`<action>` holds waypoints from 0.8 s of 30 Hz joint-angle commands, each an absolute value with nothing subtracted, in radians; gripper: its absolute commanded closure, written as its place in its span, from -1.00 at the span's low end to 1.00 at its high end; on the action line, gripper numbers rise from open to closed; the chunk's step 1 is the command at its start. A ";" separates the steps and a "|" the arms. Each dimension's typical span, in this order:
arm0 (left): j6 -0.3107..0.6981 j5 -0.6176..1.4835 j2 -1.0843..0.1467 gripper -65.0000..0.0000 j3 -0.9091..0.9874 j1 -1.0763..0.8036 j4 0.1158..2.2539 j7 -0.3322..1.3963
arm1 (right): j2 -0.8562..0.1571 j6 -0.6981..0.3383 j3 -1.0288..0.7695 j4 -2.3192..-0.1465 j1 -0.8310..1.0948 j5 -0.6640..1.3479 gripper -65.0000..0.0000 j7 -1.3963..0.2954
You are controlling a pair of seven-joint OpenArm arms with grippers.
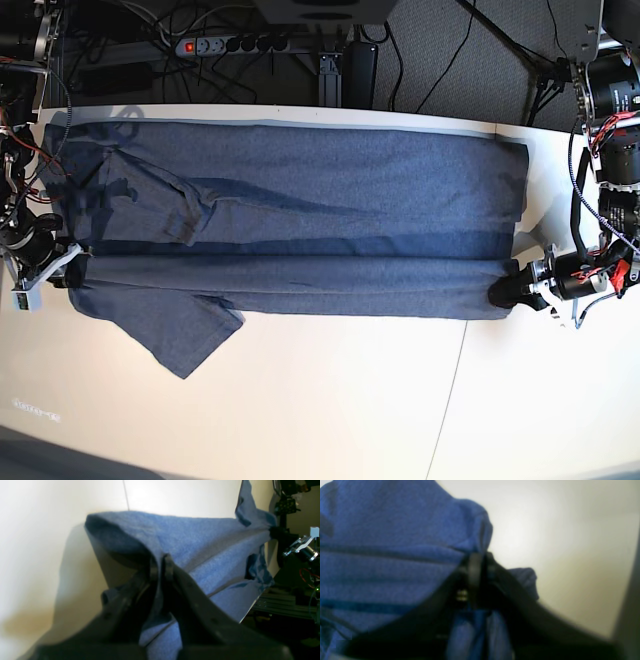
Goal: Fold the T-shirt properly
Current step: 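Lift the hem with both grippers and fold it toward the collar, then lay the folded hem down, right gripper sliding along the sleeve edge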
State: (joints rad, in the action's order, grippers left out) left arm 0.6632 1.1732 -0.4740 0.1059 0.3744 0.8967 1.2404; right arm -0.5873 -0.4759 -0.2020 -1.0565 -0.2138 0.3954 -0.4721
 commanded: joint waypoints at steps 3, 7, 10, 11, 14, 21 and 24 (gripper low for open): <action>0.698 1.192 -0.493 1.00 0.111 0.396 0.913 1.210 | -0.618 -0.498 -0.210 -1.073 -0.236 0.404 -0.27 -0.453; 0.698 1.192 -0.493 1.00 0.111 0.396 0.913 1.208 | -0.618 -0.497 -0.210 -1.073 -0.239 0.431 -0.36 -0.453; 0.698 1.192 -0.493 1.00 0.110 0.396 0.913 1.208 | -0.618 -0.495 -0.210 -1.074 -0.259 0.466 -0.36 -0.452; 0.698 1.192 -0.493 1.00 0.111 0.396 0.913 1.208 | -0.617 -0.495 -0.210 -1.074 -0.274 0.470 -0.36 -0.453; 0.698 1.192 -0.493 1.00 0.111 0.396 0.913 1.208 | -0.617 -0.495 -0.210 -1.074 -0.329 0.471 -0.36 -0.454; 0.698 1.193 -0.493 1.00 0.110 0.396 0.913 1.208 | -0.585 -0.496 -0.209 -1.005 -0.479 0.464 -0.35 -0.540; 0.698 1.193 -0.493 1.00 0.110 0.393 0.913 1.211 | -0.546 -0.496 -0.209 -0.885 -0.553 0.430 -0.35 -0.523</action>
